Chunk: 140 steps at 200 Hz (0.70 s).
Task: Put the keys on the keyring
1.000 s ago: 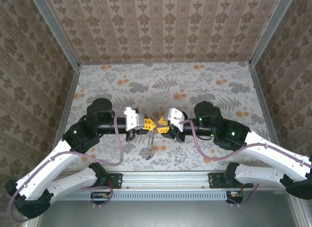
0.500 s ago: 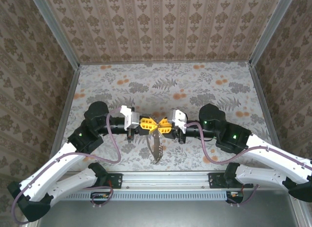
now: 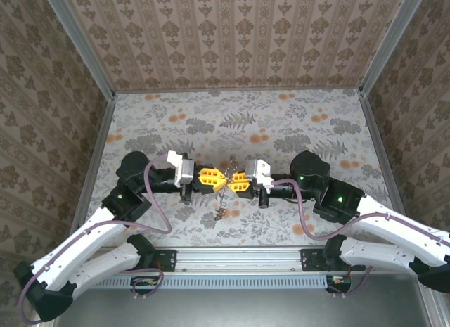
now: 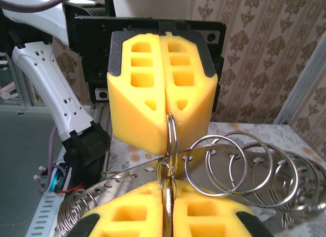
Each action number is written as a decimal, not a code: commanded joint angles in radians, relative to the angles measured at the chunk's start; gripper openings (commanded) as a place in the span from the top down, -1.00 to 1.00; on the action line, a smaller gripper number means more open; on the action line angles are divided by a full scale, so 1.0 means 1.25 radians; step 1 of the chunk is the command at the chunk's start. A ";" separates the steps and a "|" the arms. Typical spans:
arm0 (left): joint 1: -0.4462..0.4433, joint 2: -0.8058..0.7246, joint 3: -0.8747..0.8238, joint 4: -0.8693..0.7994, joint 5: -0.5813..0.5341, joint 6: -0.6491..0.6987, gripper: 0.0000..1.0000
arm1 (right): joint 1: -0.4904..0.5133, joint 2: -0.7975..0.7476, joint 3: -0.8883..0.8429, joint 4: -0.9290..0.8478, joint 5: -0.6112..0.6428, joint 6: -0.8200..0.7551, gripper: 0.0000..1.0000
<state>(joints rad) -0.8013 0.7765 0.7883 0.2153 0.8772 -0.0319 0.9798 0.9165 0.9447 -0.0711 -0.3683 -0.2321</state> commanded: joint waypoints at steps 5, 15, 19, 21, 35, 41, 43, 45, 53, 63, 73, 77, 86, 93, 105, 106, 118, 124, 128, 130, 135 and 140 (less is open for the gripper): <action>0.007 -0.012 -0.010 0.081 0.021 -0.036 1.00 | -0.001 0.012 0.011 0.013 -0.035 0.004 0.85; 0.006 -0.011 -0.012 0.087 0.024 -0.039 1.00 | 0.000 0.022 0.021 0.004 -0.038 0.004 0.86; 0.006 -0.012 -0.012 0.089 0.025 -0.041 1.00 | -0.001 0.025 0.024 0.003 -0.038 0.005 0.86; 0.006 -0.011 -0.012 0.088 0.025 -0.041 1.00 | -0.001 0.026 0.025 0.001 -0.038 0.004 0.86; 0.007 -0.012 -0.015 0.091 0.026 -0.042 1.00 | -0.002 0.035 0.034 -0.001 -0.037 0.004 0.85; 0.007 -0.013 -0.016 0.091 0.025 -0.041 1.00 | -0.002 0.038 0.040 -0.002 -0.036 0.003 0.84; 0.008 -0.013 -0.017 0.091 0.025 -0.041 1.00 | -0.002 0.040 0.041 -0.004 -0.036 0.003 0.84; 0.008 -0.013 -0.017 0.091 0.025 -0.042 1.00 | -0.002 0.042 0.042 -0.006 -0.035 0.004 0.84; 0.007 -0.015 -0.019 0.089 0.023 -0.040 1.00 | -0.002 0.046 0.049 -0.010 -0.033 0.002 0.80; 0.008 -0.017 -0.018 0.089 0.020 -0.038 1.00 | -0.003 0.046 0.048 -0.010 -0.032 0.000 0.67; 0.009 -0.020 -0.020 0.087 0.017 -0.037 1.00 | -0.003 0.040 0.043 -0.006 -0.028 0.003 0.51; 0.010 -0.020 -0.021 0.087 0.016 -0.037 1.00 | -0.003 0.036 0.038 -0.004 -0.025 0.004 0.46; 0.012 -0.023 -0.022 0.086 0.015 -0.038 1.00 | -0.003 0.021 0.029 0.004 -0.016 0.008 0.36; 0.015 -0.026 -0.025 0.087 0.015 -0.038 1.00 | -0.003 0.008 0.018 0.010 -0.010 0.012 0.29; 0.019 -0.029 -0.027 0.089 0.014 -0.041 1.00 | -0.003 -0.020 0.000 0.024 0.006 0.018 0.20; 0.019 -0.030 -0.028 0.089 0.014 -0.041 1.00 | -0.003 -0.022 -0.002 0.025 0.007 0.019 0.20; 0.022 -0.030 -0.029 0.090 0.015 -0.045 1.00 | -0.003 -0.049 -0.019 0.035 0.022 0.024 0.17; 0.023 -0.029 -0.028 0.089 0.017 -0.046 1.00 | -0.003 -0.059 -0.026 0.038 0.032 0.024 0.16; 0.024 -0.030 -0.028 0.090 0.017 -0.046 1.00 | -0.003 -0.065 -0.029 0.039 0.038 0.026 0.16; 0.024 -0.030 -0.029 0.089 0.019 -0.046 1.00 | -0.003 -0.067 -0.031 0.039 0.041 0.027 0.16; 0.024 -0.030 -0.027 0.089 0.019 -0.048 1.00 | -0.003 -0.073 -0.034 0.039 0.047 0.026 0.17; 0.025 -0.030 -0.027 0.089 0.021 -0.047 1.00 | -0.003 -0.079 -0.037 0.041 0.049 0.026 0.18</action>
<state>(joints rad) -0.7818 0.7559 0.7540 0.2779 0.8913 -0.0616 0.9752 0.8642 0.9245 -0.0582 -0.3538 -0.2230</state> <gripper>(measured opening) 0.054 0.417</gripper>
